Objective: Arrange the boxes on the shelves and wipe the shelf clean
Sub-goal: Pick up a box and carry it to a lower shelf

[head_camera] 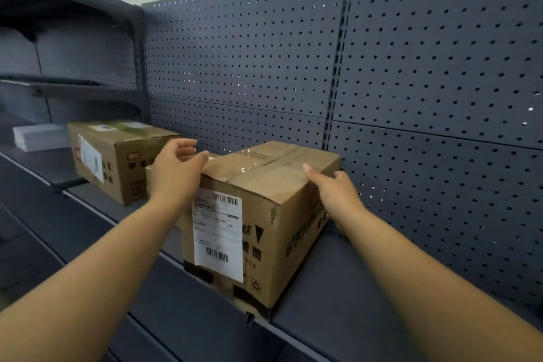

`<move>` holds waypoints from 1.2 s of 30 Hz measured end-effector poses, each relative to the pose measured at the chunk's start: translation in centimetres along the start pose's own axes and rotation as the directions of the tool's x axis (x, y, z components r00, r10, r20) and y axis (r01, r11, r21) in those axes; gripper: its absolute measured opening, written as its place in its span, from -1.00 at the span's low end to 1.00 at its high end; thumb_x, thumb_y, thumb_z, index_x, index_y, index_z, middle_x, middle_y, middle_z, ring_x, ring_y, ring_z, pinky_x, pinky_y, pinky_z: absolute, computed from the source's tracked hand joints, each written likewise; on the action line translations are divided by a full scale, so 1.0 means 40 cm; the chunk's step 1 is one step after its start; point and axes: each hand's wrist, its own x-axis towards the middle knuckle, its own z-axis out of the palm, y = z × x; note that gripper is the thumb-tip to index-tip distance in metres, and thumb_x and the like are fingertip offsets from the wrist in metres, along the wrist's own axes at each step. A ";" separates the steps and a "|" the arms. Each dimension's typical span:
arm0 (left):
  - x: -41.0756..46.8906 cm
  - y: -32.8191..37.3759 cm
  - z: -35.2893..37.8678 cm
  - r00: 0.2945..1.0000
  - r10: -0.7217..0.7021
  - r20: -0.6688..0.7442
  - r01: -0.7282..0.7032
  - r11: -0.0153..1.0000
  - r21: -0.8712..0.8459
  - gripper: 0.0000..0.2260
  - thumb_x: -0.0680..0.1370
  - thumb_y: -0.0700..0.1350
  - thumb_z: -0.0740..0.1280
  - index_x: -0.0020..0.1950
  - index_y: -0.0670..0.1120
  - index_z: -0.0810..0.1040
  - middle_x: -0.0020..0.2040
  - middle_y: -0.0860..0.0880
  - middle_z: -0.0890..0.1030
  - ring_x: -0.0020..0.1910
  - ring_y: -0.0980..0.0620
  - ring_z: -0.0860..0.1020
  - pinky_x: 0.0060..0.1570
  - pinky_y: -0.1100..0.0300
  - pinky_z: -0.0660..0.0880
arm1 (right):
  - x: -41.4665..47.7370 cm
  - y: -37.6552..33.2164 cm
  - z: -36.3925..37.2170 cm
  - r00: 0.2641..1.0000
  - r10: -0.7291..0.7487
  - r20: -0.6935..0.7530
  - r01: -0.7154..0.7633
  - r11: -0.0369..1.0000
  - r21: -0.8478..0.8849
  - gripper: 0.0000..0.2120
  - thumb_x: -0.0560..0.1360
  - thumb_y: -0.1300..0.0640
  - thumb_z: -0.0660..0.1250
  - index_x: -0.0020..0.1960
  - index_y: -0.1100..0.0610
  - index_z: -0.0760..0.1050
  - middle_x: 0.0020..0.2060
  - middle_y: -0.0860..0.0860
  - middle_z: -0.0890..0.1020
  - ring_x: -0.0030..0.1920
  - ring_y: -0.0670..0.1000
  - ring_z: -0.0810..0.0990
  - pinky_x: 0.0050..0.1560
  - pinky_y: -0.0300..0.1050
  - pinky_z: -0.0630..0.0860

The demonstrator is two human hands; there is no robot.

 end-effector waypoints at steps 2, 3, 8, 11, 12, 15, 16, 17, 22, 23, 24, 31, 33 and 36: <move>0.018 -0.015 0.009 0.999 -0.047 0.011 0.047 0.999 -0.017 -0.68 0.49 -0.03 0.36 0.23 -0.03 0.49 0.09 0.03 0.56 0.05 0.05 0.50 0.03 0.10 0.43 | 0.028 0.002 0.014 1.000 0.021 0.023 -0.022 0.999 0.029 -0.01 0.32 -0.38 0.32 0.54 0.11 0.05 0.51 0.10 0.19 0.44 0.21 0.28 0.38 0.23 0.30; 0.026 -0.024 0.014 0.997 -0.072 0.016 0.072 0.997 -0.014 -0.68 0.48 -0.01 0.37 0.22 -0.02 0.50 0.07 0.04 0.57 0.04 0.04 0.51 0.04 0.08 0.45 | 0.040 0.004 0.020 0.999 0.033 0.036 -0.035 0.998 0.043 0.01 0.27 -0.40 0.31 0.53 0.11 0.08 0.50 0.10 0.23 0.42 0.21 0.30 0.37 0.25 0.31; 0.049 -0.045 0.032 0.971 -0.212 0.113 0.221 0.972 -0.077 -0.74 0.48 0.03 0.34 0.12 -0.02 0.59 0.01 -0.04 0.63 -0.06 -0.02 0.58 -0.15 0.12 0.48 | 0.080 0.030 0.039 0.994 0.066 0.082 -0.076 0.990 0.121 -0.04 0.32 -0.36 0.33 0.53 0.06 0.04 0.48 0.10 0.25 0.42 0.23 0.30 0.34 0.34 0.31; 0.052 -0.040 0.027 0.930 -0.327 0.170 0.349 0.928 -0.128 -0.77 0.45 0.03 0.37 0.04 -0.04 0.62 -0.17 -0.09 0.66 -0.24 -0.06 0.60 -0.23 0.10 0.49 | 0.080 0.034 0.055 0.996 0.062 0.068 -0.071 0.988 0.135 0.03 0.21 -0.39 0.31 0.53 0.04 0.05 0.47 0.09 0.27 0.39 0.22 0.33 0.33 0.31 0.33; 0.054 -0.040 0.022 0.914 -0.350 0.204 0.378 0.918 -0.120 -0.76 0.44 0.03 0.38 0.02 -0.07 0.62 -0.23 -0.09 0.65 -0.28 -0.07 0.60 -0.23 0.10 0.50 | 0.079 0.033 0.059 0.996 0.066 0.061 -0.074 0.987 0.141 0.04 0.18 -0.38 0.31 0.52 0.04 0.07 0.45 0.09 0.29 0.37 0.22 0.35 0.32 0.30 0.34; 0.057 -0.035 0.012 0.893 -0.352 0.281 0.384 0.921 -0.068 -0.77 0.44 0.00 0.40 -0.06 -0.15 0.61 -0.32 -0.07 0.62 -0.32 -0.06 0.58 -0.22 0.09 0.49 | 0.070 0.026 0.060 0.997 0.065 0.049 -0.072 0.984 0.164 -0.09 0.30 -0.29 0.32 0.50 0.09 0.10 0.40 0.11 0.34 0.32 0.21 0.40 0.30 0.27 0.37; 0.057 -0.034 0.009 0.894 -0.343 0.288 0.375 0.925 -0.062 -0.79 0.44 -0.02 0.40 -0.08 -0.15 0.61 -0.32 -0.07 0.62 -0.33 -0.06 0.58 -0.24 0.10 0.48 | 0.071 0.026 0.060 0.998 0.056 0.039 -0.061 0.984 0.167 -0.14 0.36 -0.26 0.32 0.50 0.11 0.10 0.40 0.12 0.35 0.32 0.20 0.40 0.31 0.26 0.37; 0.056 -0.031 0.005 0.894 -0.336 0.295 0.369 0.927 -0.063 -0.81 0.45 -0.04 0.39 -0.09 -0.15 0.61 -0.31 -0.08 0.62 -0.33 -0.05 0.57 -0.26 0.11 0.47 | 0.068 0.025 0.061 0.999 0.046 0.028 -0.050 0.985 0.162 -0.18 0.41 -0.22 0.31 0.50 0.13 0.10 0.40 0.11 0.35 0.33 0.19 0.39 0.32 0.25 0.36; 0.039 -0.025 -0.028 0.894 -0.312 0.322 0.365 0.924 -0.118 -0.86 0.47 -0.07 0.37 -0.08 -0.13 0.61 -0.23 -0.10 0.63 -0.30 -0.04 0.57 -0.26 0.12 0.48 | 0.017 0.007 0.081 0.999 -0.024 -0.024 0.028 0.984 0.177 -0.24 0.43 -0.13 0.34 0.48 0.18 0.16 0.37 0.09 0.41 0.30 0.14 0.44 0.33 0.16 0.38; 0.038 -0.024 -0.041 0.894 -0.304 0.329 0.362 0.923 -0.131 -0.85 0.47 -0.07 0.37 -0.06 -0.13 0.61 -0.21 -0.10 0.64 -0.28 -0.05 0.58 -0.26 0.11 0.49 | -0.001 0.000 0.088 0.999 -0.034 -0.042 0.041 0.982 0.187 -0.24 0.42 -0.13 0.35 0.48 0.18 0.17 0.36 0.07 0.42 0.30 0.13 0.44 0.33 0.15 0.39; 0.038 -0.024 -0.054 0.895 -0.296 0.335 0.359 0.922 -0.144 -0.86 0.47 -0.07 0.37 -0.07 -0.12 0.62 -0.19 -0.10 0.64 -0.26 -0.05 0.58 -0.24 0.11 0.49 | -0.019 -0.005 0.094 0.997 -0.043 -0.059 0.054 0.980 0.191 -0.24 0.41 -0.12 0.35 0.48 0.17 0.19 0.35 0.06 0.43 0.29 0.12 0.45 0.33 0.14 0.39; 0.011 -0.007 -0.153 0.910 -0.200 0.364 0.293 0.929 -0.224 -0.84 0.44 -0.08 0.39 -0.04 -0.09 0.67 -0.02 -0.12 0.68 -0.05 -0.10 0.60 -0.04 0.04 0.51 | -0.157 -0.034 0.116 0.977 -0.092 -0.195 0.137 0.962 0.236 -0.53 0.44 -0.02 0.36 0.30 0.08 0.42 0.14 0.00 0.59 0.12 0.06 0.57 0.25 0.12 0.48; -0.010 -0.008 -0.183 0.906 -0.175 0.385 0.283 0.927 -0.244 -0.86 0.42 -0.08 0.39 -0.07 -0.06 0.69 -0.01 -0.10 0.68 0.01 -0.11 0.61 0.05 -0.02 0.52 | -0.206 -0.039 0.119 0.965 -0.117 -0.236 0.172 0.958 0.230 -0.58 0.45 0.00 0.35 0.28 0.07 0.45 0.12 -0.01 0.60 0.11 0.06 0.58 0.24 0.12 0.49; -0.047 -0.007 -0.233 0.885 -0.167 0.434 0.312 0.906 -0.286 -0.90 0.42 -0.08 0.39 -0.12 -0.02 0.68 -0.01 -0.09 0.68 0.06 -0.16 0.61 0.10 -0.07 0.51 | -0.284 -0.040 0.123 0.948 -0.132 -0.289 0.201 0.953 0.224 -0.63 0.45 0.04 0.35 0.23 0.08 0.48 0.10 0.00 0.61 0.10 0.06 0.59 0.22 0.12 0.50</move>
